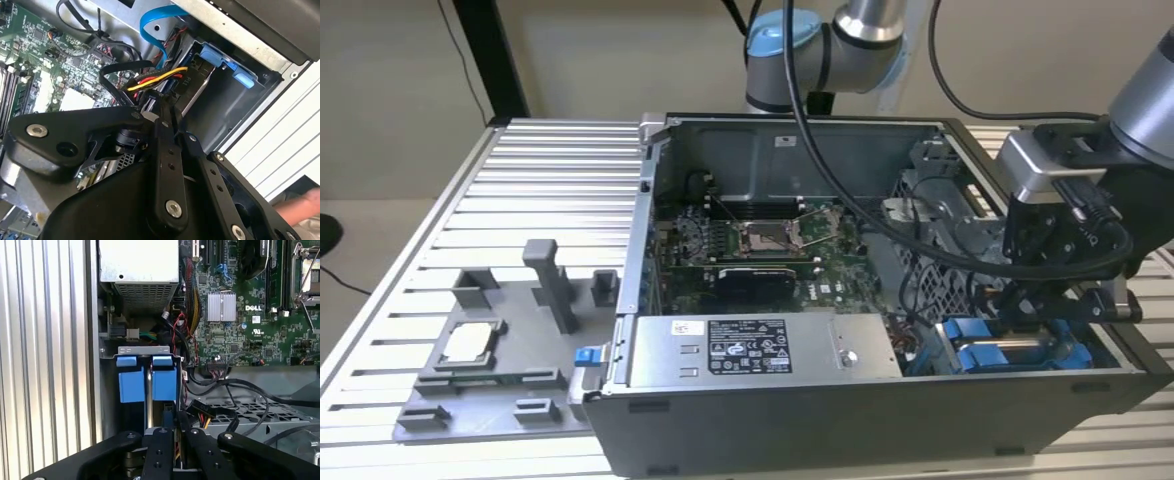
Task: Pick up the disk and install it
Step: 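Insert the second disk wire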
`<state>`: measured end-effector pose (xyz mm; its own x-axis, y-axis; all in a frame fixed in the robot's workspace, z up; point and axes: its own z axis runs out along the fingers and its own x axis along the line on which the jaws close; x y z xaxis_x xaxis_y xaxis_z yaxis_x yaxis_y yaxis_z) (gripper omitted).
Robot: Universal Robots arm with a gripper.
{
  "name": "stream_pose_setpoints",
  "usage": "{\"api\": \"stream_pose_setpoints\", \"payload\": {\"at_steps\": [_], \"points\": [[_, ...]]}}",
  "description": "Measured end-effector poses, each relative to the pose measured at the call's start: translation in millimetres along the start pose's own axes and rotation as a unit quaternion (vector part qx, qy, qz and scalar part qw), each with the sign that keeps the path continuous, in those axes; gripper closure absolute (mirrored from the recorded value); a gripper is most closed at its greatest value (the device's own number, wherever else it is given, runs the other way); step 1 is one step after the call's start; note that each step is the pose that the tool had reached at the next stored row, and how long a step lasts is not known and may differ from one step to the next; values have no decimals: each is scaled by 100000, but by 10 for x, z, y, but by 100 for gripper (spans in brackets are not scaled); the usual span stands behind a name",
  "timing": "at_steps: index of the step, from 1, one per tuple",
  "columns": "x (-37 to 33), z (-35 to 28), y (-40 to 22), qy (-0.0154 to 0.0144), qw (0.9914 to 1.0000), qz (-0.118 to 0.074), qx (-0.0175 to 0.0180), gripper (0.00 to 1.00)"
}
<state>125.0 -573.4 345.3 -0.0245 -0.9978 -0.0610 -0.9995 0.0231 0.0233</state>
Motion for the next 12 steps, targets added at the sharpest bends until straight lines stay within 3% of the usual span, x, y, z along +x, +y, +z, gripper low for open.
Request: {"api": "stream_pose_setpoints", "payload": {"at_steps": [12], "points": [[13, 5, 1, -9, 99999, -15, 339, 100]]}}
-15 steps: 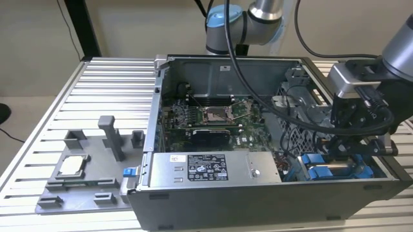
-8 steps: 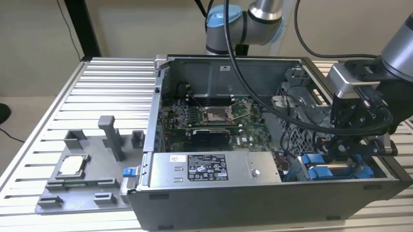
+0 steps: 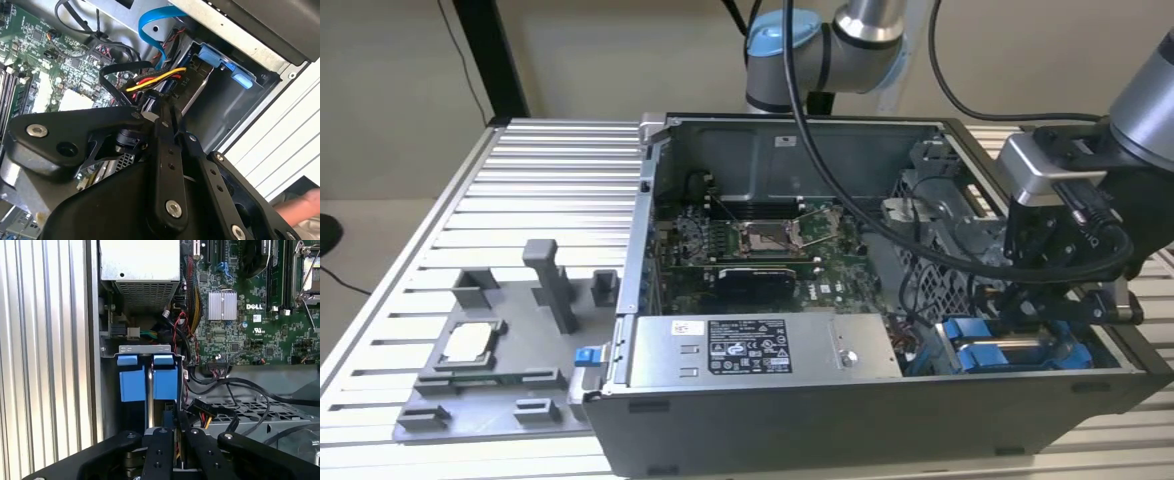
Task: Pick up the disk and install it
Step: 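Insert the second disk wire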
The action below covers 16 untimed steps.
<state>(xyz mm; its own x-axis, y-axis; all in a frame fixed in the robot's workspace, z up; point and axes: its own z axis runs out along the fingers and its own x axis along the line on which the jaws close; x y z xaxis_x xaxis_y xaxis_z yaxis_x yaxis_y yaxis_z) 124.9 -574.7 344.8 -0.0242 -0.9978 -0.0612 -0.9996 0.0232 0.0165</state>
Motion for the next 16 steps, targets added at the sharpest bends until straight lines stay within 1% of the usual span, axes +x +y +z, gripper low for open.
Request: {"api": "stream_pose_setpoints", "payload": {"at_steps": [5, 10, 12, 16], "points": [[14, 5, 0, 5, 100000, -4, 88, 100], [17, 29, 0, 87, 99999, -14, 336, 100], [18, 46, -1, 233, 99999, -19, 390, 100], [19, 85, 0, 734, 99996, -12, 455, 100]]}}
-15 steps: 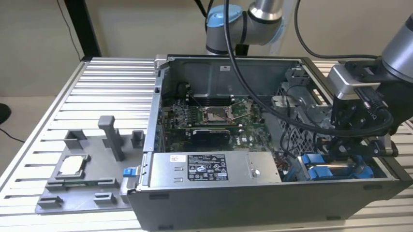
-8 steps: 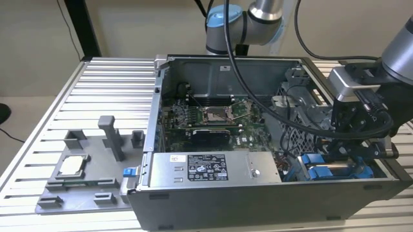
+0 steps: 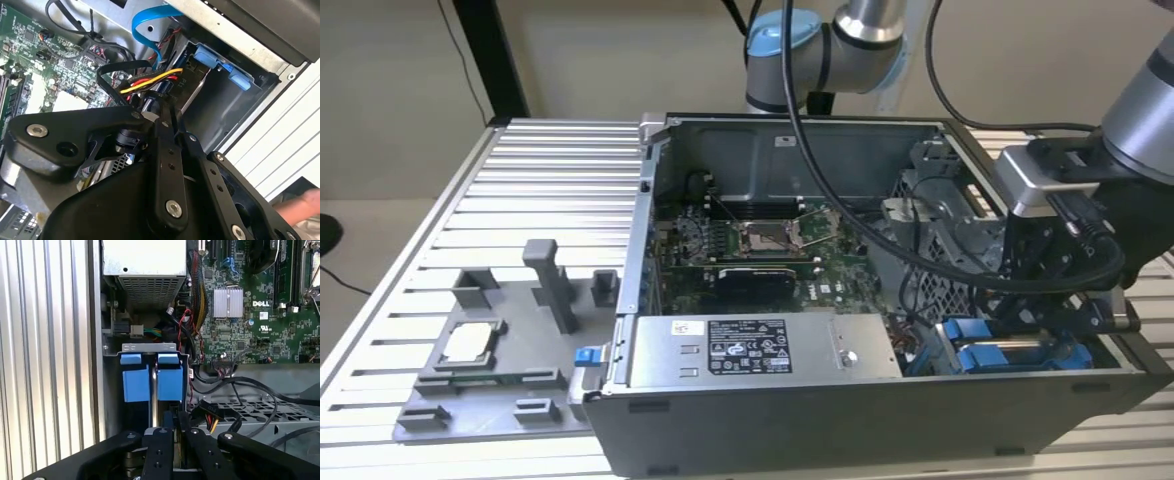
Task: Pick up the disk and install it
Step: 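Insert the second disk wire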
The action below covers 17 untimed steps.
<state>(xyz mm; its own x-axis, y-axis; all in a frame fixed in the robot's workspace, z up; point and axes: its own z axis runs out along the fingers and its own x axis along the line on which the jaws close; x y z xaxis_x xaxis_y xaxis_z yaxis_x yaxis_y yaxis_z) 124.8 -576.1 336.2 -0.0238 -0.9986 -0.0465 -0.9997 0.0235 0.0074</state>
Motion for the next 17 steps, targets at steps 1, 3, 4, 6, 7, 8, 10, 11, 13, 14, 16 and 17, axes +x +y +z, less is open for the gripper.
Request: {"api": "stream_pose_setpoints", "payload": {"at_steps": [1, 3, 4, 6, 7, 8, 10, 11, 13, 14, 16, 17], "points": [[-1, 7, 0, 59, 100000, 1, 21, 100], [0, 12, 0, 20, 100000, 1, 32, 100], [-1, 13, 0, 14, 100000, -1, 30, 100], [-1, 13, -1, 10, 100000, -5, 30, 100], [-1, 13, -1, 11, 100000, -6, 31, 100], [-1, 14, -2, -11, 100000, -11, 38, 100], [-2, 3, -2, -66, 100000, -12, -2, 0], [-2, -18, -1, -114, 100000, -1, -48, 0], [-6, -95, 0, -62, 100000, 19, -102, 0], [-8, -136, 1, -79, 100000, 35, -110, 0], [-12, -229, 1, -74, 100000, 98, -123, 0], [-14, -270, 1, -86, 100000, 161, -124, 0]]}}
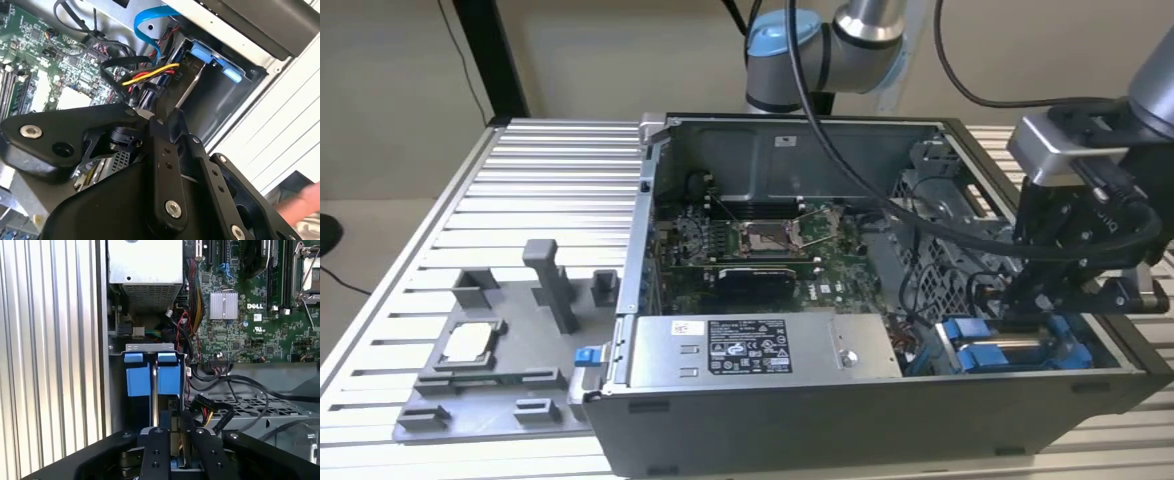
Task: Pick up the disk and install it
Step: 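Insert the second disk wire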
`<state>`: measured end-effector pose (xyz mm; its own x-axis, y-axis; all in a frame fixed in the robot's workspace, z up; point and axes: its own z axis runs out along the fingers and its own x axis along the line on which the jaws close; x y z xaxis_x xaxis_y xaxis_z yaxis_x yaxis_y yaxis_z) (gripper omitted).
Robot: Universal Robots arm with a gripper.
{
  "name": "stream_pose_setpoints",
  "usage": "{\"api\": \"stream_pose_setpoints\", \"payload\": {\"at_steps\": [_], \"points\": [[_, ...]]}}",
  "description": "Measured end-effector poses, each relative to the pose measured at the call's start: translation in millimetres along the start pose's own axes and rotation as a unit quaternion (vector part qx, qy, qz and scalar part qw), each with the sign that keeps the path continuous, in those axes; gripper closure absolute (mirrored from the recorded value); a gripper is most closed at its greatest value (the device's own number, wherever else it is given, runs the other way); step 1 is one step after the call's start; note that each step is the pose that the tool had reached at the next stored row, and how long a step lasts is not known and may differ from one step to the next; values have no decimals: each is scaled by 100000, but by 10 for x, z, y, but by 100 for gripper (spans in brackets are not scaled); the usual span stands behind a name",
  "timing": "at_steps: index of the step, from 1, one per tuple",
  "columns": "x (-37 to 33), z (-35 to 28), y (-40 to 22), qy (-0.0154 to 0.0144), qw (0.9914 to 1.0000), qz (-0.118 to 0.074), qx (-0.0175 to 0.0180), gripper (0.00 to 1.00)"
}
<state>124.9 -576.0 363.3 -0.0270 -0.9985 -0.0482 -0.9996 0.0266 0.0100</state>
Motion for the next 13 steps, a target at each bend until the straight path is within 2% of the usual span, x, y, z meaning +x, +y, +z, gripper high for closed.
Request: {"api": "stream_pose_setpoints", "payload": {"at_steps": [4, 6, 13], "points": [[-9, -182, 2, -3, 100000, 145, 7, 0], [-12, -243, 2, 12, 100000, 153, 7, 0], [-12, -253, 3, -2, 100000, 152, 7, 0]]}}
